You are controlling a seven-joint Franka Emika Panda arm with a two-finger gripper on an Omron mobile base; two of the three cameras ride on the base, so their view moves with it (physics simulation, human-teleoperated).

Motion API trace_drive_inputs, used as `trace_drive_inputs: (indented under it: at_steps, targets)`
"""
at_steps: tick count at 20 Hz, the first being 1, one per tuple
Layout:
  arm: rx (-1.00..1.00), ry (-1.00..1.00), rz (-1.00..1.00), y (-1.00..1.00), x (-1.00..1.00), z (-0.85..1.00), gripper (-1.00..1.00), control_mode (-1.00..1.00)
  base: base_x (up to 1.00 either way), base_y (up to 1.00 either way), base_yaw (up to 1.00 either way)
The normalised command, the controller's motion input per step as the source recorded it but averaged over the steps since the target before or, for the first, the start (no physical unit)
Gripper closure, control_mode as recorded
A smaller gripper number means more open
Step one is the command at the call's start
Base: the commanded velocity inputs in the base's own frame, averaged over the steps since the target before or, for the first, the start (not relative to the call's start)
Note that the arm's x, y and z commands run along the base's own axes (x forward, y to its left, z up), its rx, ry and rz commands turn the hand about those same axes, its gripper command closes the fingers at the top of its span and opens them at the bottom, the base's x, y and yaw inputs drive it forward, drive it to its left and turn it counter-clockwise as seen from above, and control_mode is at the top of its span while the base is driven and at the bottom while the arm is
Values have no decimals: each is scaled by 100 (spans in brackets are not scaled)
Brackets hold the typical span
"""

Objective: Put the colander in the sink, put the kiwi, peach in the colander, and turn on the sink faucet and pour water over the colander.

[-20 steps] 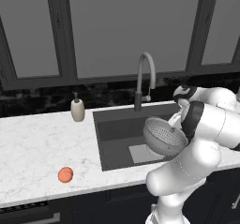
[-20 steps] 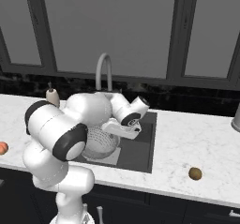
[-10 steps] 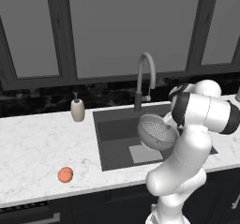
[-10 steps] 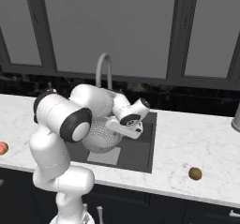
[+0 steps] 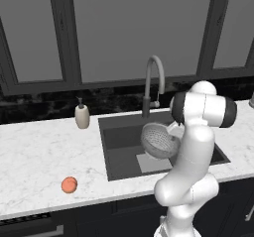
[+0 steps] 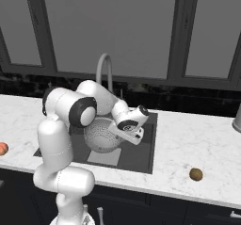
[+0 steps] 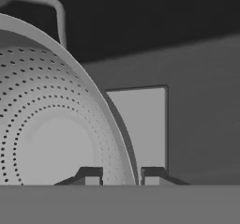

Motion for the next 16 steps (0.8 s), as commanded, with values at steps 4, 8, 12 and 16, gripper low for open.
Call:
trace_drive_inputs:
  at_steps: [4, 8, 12, 16]
  targets:
    - [-2, 3, -17, -1, 24, -49, 100, -100, 0, 0, 0]
    - [-3, 3, -14, -6, 3, -48, 100, -100, 0, 0, 0]
    - [-3, 2, -13, -2, 0, -43, 100, -100, 0, 0, 0]
    - [-3, 0, -13, 0, 0, -29, 100, -100, 0, 0, 0]
